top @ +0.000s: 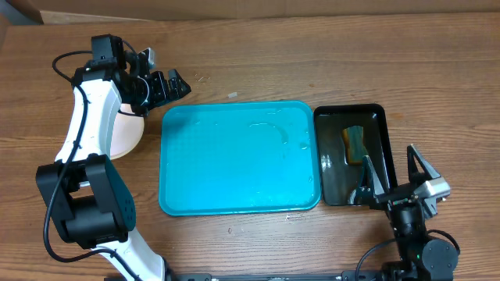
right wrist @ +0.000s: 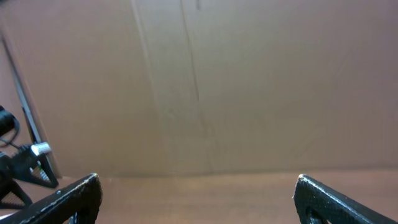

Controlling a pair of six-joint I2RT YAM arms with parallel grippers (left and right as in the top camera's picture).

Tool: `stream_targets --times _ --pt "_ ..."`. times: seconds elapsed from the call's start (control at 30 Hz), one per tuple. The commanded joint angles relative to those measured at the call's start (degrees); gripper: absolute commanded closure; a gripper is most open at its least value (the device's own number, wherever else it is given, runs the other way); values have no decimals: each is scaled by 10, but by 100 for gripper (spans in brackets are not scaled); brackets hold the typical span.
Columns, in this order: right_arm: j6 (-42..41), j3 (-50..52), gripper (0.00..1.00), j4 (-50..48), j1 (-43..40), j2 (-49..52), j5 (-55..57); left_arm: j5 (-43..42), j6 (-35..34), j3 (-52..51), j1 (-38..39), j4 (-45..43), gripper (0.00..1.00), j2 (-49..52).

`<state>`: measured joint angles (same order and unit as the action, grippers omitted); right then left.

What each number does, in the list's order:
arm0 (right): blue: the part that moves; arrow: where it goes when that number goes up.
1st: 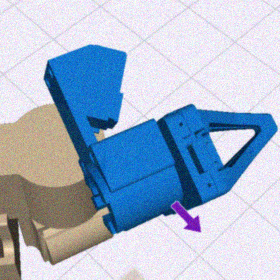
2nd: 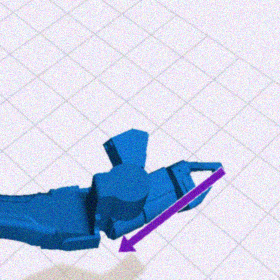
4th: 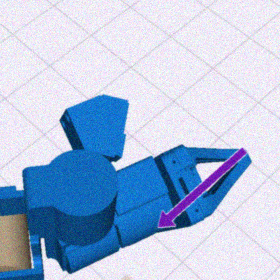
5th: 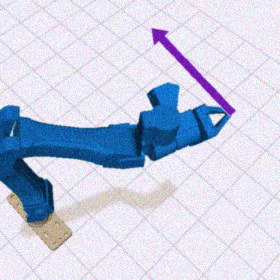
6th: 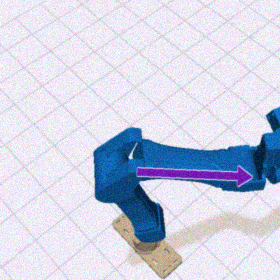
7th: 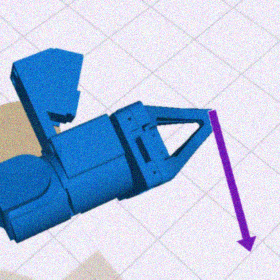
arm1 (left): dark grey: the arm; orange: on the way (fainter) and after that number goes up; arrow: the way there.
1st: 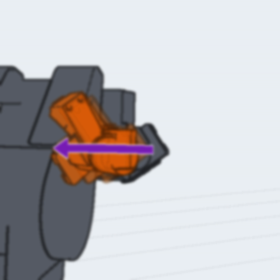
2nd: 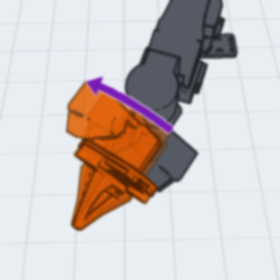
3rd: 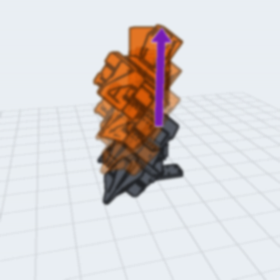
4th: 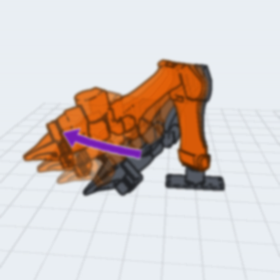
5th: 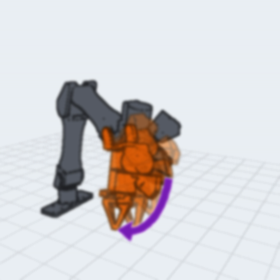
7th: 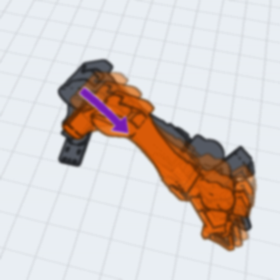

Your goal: Clean dirty plates on tray and stack at the side

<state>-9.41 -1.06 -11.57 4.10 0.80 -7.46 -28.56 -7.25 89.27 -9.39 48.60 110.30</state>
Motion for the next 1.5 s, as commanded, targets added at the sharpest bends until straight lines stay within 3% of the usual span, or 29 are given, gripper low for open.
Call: stream_targets --times 0.0,0.23,0.7,1.47 --pt "-9 6 0 31 -9 -6 5 -9 13 0 0 0 0 -5" --pt "-7 6 0 161 -13 -6 16 -9 13 0 0 0 0 -5" --pt "112 6 0 160 -13 -6 14 -9 13 0 0 0 0 -5" --pt "111 6 0 160 -13 -6 14 -9 13 0 0 0 0 -5"
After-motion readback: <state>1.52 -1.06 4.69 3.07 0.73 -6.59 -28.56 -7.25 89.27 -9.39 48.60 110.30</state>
